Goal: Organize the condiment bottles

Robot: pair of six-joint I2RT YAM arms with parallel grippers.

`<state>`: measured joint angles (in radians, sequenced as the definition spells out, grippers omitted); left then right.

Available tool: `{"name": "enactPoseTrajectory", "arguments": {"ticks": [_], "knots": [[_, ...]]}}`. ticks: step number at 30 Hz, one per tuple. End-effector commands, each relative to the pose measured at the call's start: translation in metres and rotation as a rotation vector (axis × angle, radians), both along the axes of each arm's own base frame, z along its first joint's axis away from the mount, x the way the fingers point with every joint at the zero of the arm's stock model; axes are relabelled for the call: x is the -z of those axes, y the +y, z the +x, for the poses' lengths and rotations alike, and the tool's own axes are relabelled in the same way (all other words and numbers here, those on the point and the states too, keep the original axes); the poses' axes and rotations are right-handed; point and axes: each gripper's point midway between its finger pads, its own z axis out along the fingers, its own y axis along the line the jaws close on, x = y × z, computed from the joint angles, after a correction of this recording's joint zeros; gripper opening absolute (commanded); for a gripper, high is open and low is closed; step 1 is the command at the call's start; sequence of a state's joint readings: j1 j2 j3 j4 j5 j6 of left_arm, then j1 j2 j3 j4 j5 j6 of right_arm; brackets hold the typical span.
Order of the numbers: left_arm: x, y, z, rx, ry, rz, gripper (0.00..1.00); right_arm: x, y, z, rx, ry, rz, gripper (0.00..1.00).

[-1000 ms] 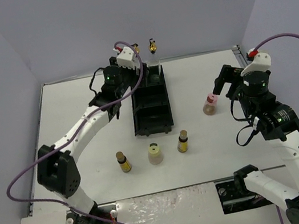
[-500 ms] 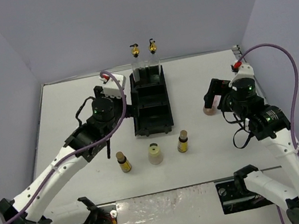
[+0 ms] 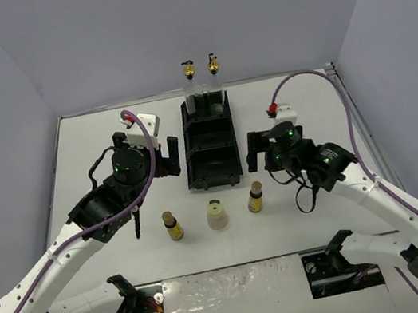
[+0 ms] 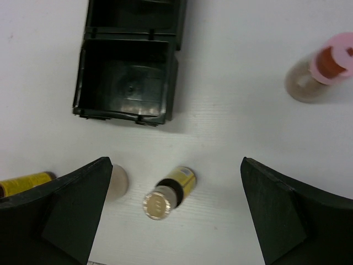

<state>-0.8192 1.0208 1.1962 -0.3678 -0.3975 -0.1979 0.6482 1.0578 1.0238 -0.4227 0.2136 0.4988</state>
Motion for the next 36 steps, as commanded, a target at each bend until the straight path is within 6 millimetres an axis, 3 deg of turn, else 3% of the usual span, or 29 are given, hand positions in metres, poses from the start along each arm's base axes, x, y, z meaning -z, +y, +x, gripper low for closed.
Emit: {"name": "enactPoseTrajectory", "arguments": {"ticks": [1,10,18,26,36], "knots": [[-0.041,0.007,-0.004,-0.014,-0.069,-0.053,0.86,-0.052,0.027,0.028,0.090,-0.165,0.011,1.00],[-0.036,0.011,-0.008,-0.003,-0.072,-0.037,0.86,-0.038,0.018,0.008,0.131,-0.196,-0.002,1.00],[-0.033,0.009,-0.009,0.009,-0.068,-0.038,0.86,-0.005,0.025,-0.015,0.133,-0.199,-0.026,1.00],[-0.027,0.010,-0.010,0.006,-0.060,-0.039,0.86,0.008,0.015,-0.025,0.196,-0.230,-0.021,1.00],[-0.022,0.009,-0.009,0.004,-0.051,-0.031,0.86,0.046,0.020,-0.034,0.195,-0.187,-0.052,1.00]]}}
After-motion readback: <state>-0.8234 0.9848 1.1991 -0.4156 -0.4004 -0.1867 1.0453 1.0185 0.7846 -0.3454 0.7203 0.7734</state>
